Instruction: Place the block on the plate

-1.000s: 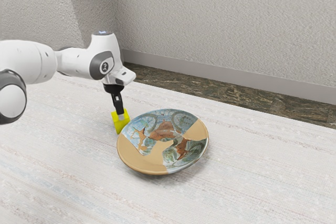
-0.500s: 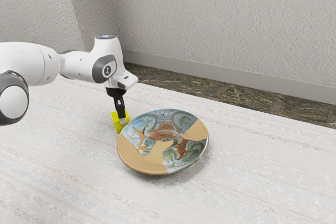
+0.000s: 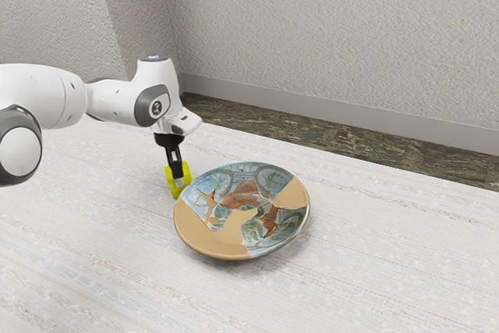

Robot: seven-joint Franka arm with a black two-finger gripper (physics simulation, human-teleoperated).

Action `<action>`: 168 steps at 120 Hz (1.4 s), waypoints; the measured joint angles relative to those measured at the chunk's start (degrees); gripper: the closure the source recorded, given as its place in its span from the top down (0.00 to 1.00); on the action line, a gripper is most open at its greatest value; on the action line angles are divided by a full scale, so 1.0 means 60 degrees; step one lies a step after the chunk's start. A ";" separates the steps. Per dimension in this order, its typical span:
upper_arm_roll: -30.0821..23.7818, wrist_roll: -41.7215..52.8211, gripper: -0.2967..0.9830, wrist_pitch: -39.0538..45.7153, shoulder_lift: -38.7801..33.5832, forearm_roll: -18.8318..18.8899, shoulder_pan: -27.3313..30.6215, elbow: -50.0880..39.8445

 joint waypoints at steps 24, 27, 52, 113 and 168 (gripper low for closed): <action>0.0005 -0.0077 0.53 0.0026 -0.0058 0.0057 0.0000 0.0000; 0.0005 -0.0089 0.53 0.0027 -0.0077 0.0068 0.0000 0.0000; 0.0054 -0.0217 0.51 -0.0022 -0.0624 0.0143 -0.0045 -0.0130; -0.1231 -0.1039 0.49 -0.0498 -0.1796 0.0848 -0.0985 -0.0708; -0.2780 -0.2622 0.48 -0.0378 -0.1958 0.1848 -0.0866 -0.2052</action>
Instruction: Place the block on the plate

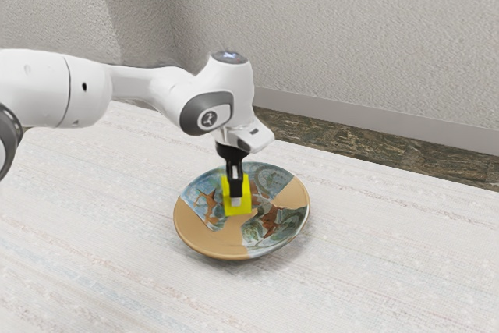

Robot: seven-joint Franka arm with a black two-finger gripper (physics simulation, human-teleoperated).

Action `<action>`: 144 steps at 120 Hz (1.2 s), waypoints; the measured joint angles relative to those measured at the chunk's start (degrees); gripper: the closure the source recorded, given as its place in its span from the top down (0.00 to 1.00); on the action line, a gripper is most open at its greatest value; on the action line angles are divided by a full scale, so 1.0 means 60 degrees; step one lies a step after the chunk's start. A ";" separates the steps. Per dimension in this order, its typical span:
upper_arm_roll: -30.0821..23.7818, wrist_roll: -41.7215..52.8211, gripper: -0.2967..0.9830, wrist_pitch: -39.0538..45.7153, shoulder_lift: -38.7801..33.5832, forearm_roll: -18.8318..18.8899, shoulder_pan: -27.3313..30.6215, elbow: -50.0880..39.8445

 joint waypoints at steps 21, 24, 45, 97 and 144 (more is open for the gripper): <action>-0.0196 -0.0562 0.48 0.0248 0.0025 0.0126 0.0003 -0.0341; -0.0199 -0.0628 0.49 0.0271 0.0032 0.0132 0.0003 -0.0348; -0.0201 -0.0963 0.60 0.0336 -0.0019 0.0114 0.0002 -0.0254; -0.0189 -0.1410 0.75 -0.0332 -0.0890 -0.0012 0.0114 0.0398; 0.0667 -0.1762 0.76 -0.1661 -0.2498 -0.1081 -0.0196 0.0877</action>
